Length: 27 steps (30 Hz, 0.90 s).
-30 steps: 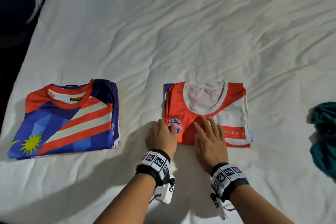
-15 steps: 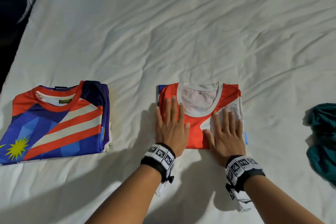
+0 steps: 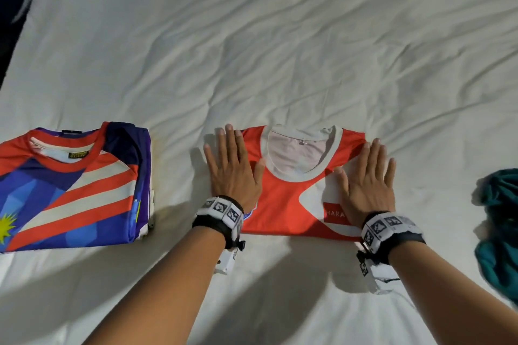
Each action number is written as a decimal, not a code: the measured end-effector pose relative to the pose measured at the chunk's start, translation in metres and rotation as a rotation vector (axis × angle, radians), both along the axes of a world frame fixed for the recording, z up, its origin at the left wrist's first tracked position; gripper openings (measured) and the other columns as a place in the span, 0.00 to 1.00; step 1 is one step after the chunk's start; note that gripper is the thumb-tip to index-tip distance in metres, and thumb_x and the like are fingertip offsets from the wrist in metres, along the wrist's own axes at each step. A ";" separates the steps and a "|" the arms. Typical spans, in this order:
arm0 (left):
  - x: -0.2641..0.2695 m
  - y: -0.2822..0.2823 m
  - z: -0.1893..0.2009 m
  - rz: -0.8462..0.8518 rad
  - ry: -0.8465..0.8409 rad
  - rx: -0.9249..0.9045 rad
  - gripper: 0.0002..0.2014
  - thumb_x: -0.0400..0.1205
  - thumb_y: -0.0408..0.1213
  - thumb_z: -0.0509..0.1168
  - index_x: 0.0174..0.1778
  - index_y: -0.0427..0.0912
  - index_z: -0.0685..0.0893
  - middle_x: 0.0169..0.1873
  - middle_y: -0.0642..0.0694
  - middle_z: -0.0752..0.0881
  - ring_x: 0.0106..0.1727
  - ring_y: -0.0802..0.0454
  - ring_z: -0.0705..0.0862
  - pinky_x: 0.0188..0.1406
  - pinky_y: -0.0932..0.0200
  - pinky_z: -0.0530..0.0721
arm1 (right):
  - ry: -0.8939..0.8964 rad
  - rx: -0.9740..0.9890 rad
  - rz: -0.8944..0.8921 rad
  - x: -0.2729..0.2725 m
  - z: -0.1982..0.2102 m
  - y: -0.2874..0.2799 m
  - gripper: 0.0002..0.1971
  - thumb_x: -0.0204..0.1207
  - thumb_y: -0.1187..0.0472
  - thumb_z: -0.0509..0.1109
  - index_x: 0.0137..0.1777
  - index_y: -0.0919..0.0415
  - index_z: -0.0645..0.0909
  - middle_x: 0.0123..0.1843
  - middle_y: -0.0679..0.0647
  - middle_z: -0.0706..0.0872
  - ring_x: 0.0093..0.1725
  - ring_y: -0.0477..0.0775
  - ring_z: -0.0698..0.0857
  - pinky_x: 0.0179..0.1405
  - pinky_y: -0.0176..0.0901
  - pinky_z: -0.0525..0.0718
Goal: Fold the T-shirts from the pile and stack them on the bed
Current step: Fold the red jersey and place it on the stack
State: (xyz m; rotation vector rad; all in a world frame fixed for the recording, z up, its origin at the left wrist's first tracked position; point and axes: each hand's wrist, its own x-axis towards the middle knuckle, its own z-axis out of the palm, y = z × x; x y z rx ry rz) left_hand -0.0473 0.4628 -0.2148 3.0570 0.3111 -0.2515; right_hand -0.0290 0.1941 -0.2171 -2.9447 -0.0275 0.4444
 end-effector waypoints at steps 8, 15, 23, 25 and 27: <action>-0.050 -0.081 -0.010 -0.078 0.087 -0.071 0.38 0.89 0.57 0.47 0.90 0.35 0.54 0.90 0.35 0.47 0.91 0.38 0.44 0.86 0.29 0.47 | -0.017 0.061 0.071 -0.063 -0.014 0.052 0.38 0.87 0.39 0.43 0.90 0.61 0.45 0.92 0.58 0.44 0.90 0.58 0.43 0.88 0.63 0.43; -0.050 -0.040 -0.016 0.061 0.078 -0.016 0.37 0.90 0.59 0.40 0.91 0.39 0.46 0.90 0.42 0.43 0.91 0.44 0.43 0.85 0.26 0.46 | 0.017 0.036 0.117 -0.050 -0.009 0.022 0.38 0.87 0.37 0.42 0.91 0.57 0.40 0.91 0.52 0.36 0.89 0.51 0.33 0.87 0.58 0.34; -0.022 -0.021 -0.008 0.066 -0.005 -0.006 0.40 0.88 0.58 0.44 0.90 0.34 0.48 0.90 0.35 0.42 0.90 0.38 0.40 0.84 0.23 0.41 | -0.053 -0.042 0.123 -0.032 0.001 0.012 0.39 0.88 0.39 0.42 0.89 0.68 0.49 0.91 0.63 0.44 0.90 0.58 0.38 0.86 0.67 0.35; -0.005 -0.027 -0.010 -0.078 -0.040 -0.010 0.40 0.88 0.59 0.45 0.90 0.34 0.48 0.90 0.36 0.44 0.91 0.39 0.42 0.85 0.25 0.42 | -0.129 -0.010 0.150 -0.022 0.002 0.022 0.39 0.88 0.40 0.46 0.89 0.69 0.51 0.91 0.65 0.49 0.90 0.62 0.42 0.87 0.65 0.35; 0.006 -0.026 -0.016 -0.130 -0.021 0.005 0.41 0.88 0.60 0.46 0.90 0.36 0.47 0.90 0.37 0.45 0.91 0.40 0.43 0.85 0.26 0.46 | -0.130 -0.008 0.211 -0.013 -0.002 0.025 0.40 0.88 0.39 0.44 0.89 0.68 0.46 0.91 0.64 0.45 0.90 0.62 0.40 0.88 0.62 0.36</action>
